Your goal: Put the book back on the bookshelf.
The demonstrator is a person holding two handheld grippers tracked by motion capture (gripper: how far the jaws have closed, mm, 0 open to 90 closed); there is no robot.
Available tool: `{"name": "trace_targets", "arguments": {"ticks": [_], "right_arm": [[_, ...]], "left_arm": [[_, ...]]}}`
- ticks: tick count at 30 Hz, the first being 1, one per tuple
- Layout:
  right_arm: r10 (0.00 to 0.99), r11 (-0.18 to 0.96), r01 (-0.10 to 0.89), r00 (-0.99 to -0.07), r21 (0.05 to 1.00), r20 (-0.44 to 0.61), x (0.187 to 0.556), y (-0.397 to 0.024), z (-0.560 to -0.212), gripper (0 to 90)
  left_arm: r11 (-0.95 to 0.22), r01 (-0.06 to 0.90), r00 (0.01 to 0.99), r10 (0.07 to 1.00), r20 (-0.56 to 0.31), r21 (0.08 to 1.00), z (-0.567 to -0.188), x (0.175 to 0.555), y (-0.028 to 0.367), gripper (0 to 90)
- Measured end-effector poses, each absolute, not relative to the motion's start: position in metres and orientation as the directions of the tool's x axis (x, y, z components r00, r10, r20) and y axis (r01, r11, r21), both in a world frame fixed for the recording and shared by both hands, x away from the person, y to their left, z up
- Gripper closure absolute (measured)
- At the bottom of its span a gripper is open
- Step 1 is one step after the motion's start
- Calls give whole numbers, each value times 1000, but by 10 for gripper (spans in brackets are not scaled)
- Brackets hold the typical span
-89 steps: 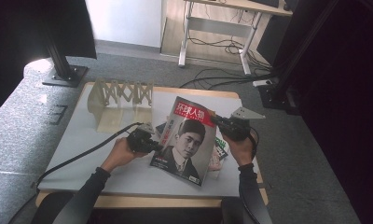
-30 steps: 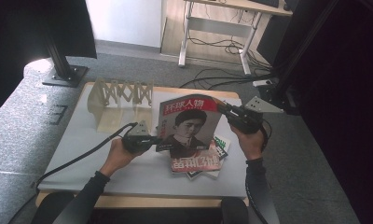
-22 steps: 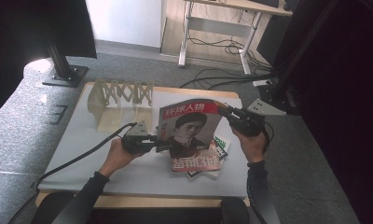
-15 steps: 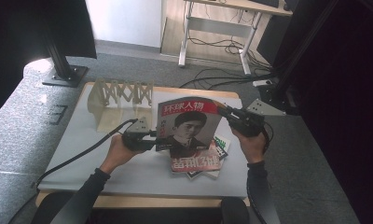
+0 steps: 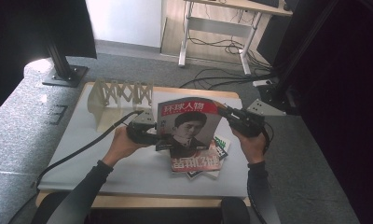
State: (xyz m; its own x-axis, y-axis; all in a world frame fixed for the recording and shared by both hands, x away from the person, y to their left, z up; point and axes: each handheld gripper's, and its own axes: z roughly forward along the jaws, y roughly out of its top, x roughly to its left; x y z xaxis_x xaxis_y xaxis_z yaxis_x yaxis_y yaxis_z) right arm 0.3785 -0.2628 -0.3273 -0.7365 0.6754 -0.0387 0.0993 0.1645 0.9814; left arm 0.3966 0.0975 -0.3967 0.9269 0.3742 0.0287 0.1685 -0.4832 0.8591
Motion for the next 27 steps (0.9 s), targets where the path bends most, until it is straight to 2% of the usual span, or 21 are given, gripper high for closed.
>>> {"name": "trace_targets", "arguments": {"ticks": [7,9,19,27], "right_arm": [[679,174,112,-733,978,-37,380,-263,-329,755],[679,172,113,-734,978,-35,380,-263,-330,755],[679,176,122,-734,977,-30,381,-262,-334,756],[676,177,125,-737,976,-28,381,-261,-335,756]], "left_arm": [[-477,160,924,381,39,864,-375,398,98,579],[-477,166,915,400,45,863,-367,399,97,631],[-478,197,916,402,13,856,-344,404,100,622],[-495,164,915,400,56,854,-326,405,97,631]]}}
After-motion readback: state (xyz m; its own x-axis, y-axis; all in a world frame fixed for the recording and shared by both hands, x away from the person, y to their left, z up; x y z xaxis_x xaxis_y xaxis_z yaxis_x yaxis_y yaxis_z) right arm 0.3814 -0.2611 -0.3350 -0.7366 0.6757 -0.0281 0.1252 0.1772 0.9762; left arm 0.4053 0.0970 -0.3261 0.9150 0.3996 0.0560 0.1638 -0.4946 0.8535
